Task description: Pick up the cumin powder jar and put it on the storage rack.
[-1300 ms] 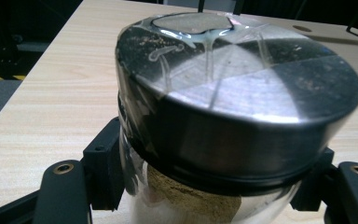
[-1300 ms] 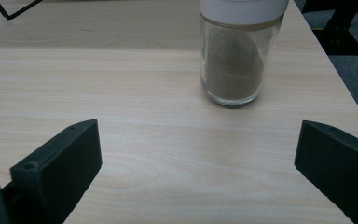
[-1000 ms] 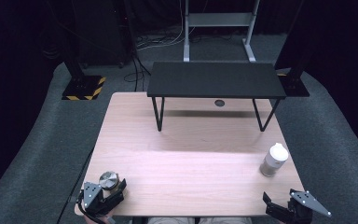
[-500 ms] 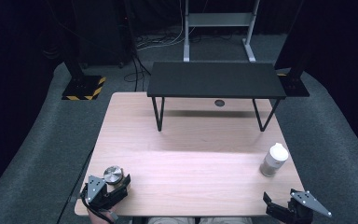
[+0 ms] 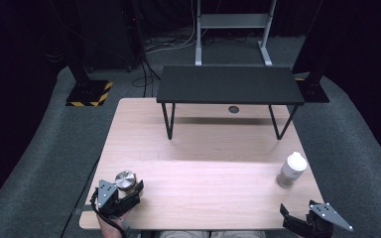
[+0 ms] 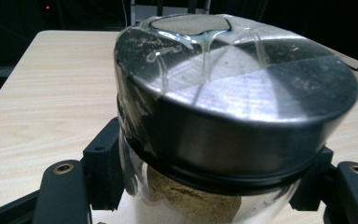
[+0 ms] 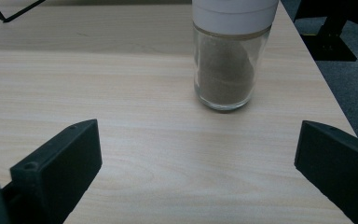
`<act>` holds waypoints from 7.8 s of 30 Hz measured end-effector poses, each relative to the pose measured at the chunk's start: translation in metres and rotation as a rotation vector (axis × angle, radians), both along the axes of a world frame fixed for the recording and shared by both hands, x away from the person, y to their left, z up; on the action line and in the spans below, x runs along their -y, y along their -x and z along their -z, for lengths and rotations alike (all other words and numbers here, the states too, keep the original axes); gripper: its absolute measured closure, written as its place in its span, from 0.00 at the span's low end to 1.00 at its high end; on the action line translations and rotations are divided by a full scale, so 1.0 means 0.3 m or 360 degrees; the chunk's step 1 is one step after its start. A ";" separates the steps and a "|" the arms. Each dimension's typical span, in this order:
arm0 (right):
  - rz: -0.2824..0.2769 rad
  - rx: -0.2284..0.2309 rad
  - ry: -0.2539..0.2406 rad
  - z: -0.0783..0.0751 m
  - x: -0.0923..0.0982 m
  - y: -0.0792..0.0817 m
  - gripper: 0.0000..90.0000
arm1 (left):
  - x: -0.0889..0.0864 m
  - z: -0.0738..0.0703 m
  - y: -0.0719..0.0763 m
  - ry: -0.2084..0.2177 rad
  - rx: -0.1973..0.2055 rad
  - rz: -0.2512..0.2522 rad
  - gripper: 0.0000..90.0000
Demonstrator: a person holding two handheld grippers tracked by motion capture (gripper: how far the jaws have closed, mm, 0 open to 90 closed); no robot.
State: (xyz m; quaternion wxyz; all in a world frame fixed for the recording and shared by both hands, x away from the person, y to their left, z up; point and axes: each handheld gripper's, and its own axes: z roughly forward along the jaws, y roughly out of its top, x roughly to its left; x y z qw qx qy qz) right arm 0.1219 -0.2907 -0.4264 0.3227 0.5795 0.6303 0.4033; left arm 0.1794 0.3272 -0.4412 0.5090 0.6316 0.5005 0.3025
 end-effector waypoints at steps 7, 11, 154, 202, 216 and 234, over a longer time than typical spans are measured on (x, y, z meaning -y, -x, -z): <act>-0.0003 0.0002 0.0008 -0.004 -0.001 0.002 0.00 | 0.014 -0.017 -0.029 -0.0017 0.0003 0.0041 0.33; -0.0008 0.0000 0.0013 -0.005 -0.003 0.001 0.00 | 0.021 -0.028 -0.049 -0.0024 0.0005 0.0060 0.33; 0.0053 -0.0024 0.0006 -0.015 -0.005 0.002 0.00 | 0.193 -0.370 -0.594 -0.0195 0.0017 0.0372 0.33; 0.0052 -0.0041 0.0020 -0.015 -0.008 -0.003 0.00 | 0.216 -0.503 -0.701 -0.0208 0.0040 0.0371 0.33; 0.0064 -0.0050 0.0014 -0.010 0.001 -0.004 0.00 | 0.225 -0.607 -0.744 -0.0207 0.0092 0.0352 0.34; 0.0070 -0.0054 0.0013 -0.010 0.007 -0.003 0.00 | 0.219 -0.645 -0.833 -0.0172 0.0086 0.0324 0.34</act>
